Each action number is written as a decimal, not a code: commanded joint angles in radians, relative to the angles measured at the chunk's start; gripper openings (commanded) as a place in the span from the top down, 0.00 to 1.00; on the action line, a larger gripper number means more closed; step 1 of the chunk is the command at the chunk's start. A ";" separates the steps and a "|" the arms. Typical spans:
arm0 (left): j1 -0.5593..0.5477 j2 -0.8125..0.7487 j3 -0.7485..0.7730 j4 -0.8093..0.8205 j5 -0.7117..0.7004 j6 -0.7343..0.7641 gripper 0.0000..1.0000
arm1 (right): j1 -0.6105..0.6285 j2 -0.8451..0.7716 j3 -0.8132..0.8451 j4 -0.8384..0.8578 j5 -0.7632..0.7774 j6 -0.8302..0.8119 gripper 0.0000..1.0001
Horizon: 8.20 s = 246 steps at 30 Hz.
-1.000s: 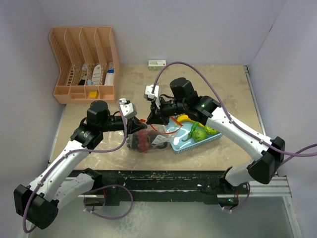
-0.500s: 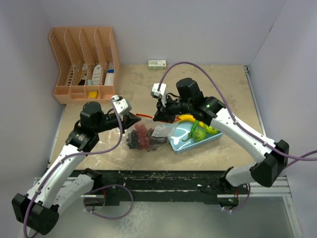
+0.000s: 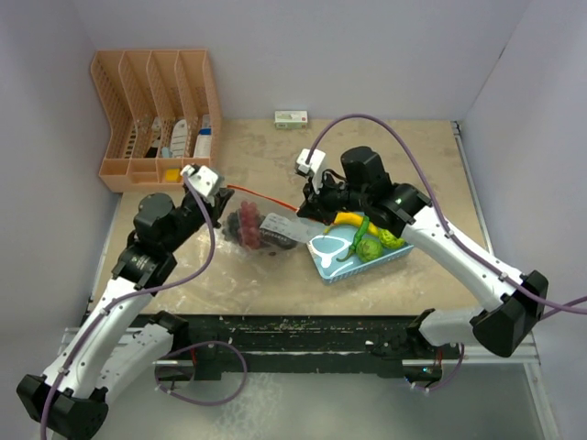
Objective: Place the food in the zip-top bag and seal the zipper
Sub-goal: Zip the zipper food storage bag at the center of the board, then place the zipper food storage bag at the center of the board, then pick up the zipper food storage bag at the center of the board, then open the zipper of the food storage bag at the center of the board.
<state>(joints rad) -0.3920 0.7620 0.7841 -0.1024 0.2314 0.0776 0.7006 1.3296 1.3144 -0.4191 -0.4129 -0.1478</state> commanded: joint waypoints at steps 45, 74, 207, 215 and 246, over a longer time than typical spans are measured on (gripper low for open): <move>0.093 0.134 0.231 0.082 -0.192 -0.235 0.19 | -0.059 0.150 0.082 0.133 -0.021 0.075 0.11; 0.093 0.039 0.187 -0.030 -0.142 -0.204 0.02 | -0.063 0.545 0.668 0.293 0.367 0.274 0.69; 0.088 0.502 -0.025 0.336 0.327 -1.082 0.59 | 0.309 0.084 -0.136 0.429 0.513 0.352 1.00; 0.081 0.519 -0.022 0.347 0.344 -1.061 1.00 | 0.312 0.098 -0.120 0.430 0.505 0.346 1.00; 0.079 0.319 0.040 0.145 0.288 -0.780 1.00 | 0.246 0.144 0.037 0.149 0.646 0.621 0.31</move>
<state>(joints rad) -0.3099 1.1141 0.7807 0.0158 0.5022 -0.7357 0.9504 1.4765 1.3228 -0.2573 0.2703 0.4328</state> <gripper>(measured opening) 0.008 0.699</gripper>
